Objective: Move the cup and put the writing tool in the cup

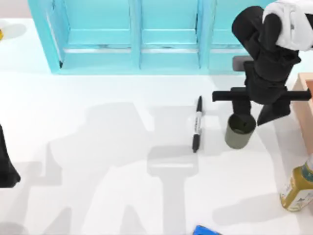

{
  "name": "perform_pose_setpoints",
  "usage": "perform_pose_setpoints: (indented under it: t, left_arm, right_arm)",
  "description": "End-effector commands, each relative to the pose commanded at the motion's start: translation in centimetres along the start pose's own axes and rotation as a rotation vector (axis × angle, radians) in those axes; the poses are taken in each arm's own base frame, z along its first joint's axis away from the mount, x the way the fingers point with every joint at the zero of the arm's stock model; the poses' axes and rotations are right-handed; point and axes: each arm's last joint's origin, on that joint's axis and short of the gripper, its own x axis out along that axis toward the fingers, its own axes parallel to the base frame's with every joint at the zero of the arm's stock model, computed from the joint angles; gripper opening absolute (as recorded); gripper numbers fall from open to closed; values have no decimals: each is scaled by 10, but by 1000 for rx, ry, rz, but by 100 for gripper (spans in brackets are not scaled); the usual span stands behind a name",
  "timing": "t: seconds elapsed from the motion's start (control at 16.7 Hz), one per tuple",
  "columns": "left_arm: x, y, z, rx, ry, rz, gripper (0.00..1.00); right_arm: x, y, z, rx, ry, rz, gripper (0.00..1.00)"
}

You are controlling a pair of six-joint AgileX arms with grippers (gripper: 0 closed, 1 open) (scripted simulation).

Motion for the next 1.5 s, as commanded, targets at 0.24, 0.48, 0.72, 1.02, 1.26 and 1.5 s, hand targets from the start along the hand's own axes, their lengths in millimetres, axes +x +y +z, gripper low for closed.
perform_pose_setpoints:
  t: [0.24,0.48,0.72,1.02,1.26,1.5]
  left_arm:
    - [0,0,0,0,0,0,100]
    - [0,0,0,0,0,0,100]
    - [0,0,0,0,0,0,100]
    - [0,0,0,0,0,0,100]
    - [0,0,0,0,0,0,100]
    - [0,0,0,0,0,0,100]
  right_arm:
    - [0,0,0,0,0,0,90]
    - [0,0,0,0,0,0,100]
    - [0,0,0,0,0,0,100]
    - [-8,0,3,0,4,-2,100]
    - [-48,5,12,-2,12,-5,100]
    - [-109,4,13,0,2,-2,100]
